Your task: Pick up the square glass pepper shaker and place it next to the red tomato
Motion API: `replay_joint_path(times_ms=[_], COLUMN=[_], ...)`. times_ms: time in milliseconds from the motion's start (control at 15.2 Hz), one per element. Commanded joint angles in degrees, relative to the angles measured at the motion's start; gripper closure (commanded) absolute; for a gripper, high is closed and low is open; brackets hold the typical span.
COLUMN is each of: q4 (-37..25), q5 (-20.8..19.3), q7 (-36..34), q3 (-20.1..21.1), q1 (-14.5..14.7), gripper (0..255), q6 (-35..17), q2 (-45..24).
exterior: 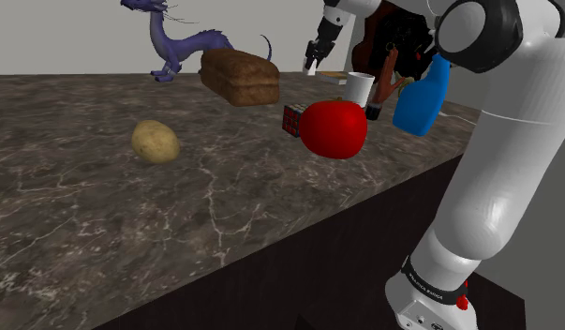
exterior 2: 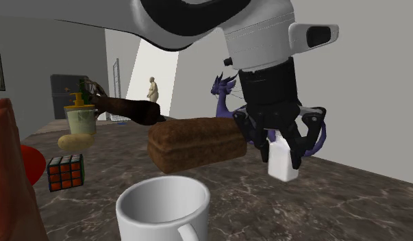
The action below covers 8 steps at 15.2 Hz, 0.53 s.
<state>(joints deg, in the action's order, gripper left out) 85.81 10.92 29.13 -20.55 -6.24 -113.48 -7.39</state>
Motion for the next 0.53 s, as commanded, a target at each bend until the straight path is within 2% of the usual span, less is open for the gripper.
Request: replay_joint_path(times_ms=[0, 462], q4=[-1.68, -9.81], q5=[0.02, 0.67], q7=[-0.14, -0.53], q3=[-0.06, -0.32], q1=[-0.11, -0.84], gripper=[255, 255], q6=[1.52, 7.75], q2=[-0.19, -2.23])
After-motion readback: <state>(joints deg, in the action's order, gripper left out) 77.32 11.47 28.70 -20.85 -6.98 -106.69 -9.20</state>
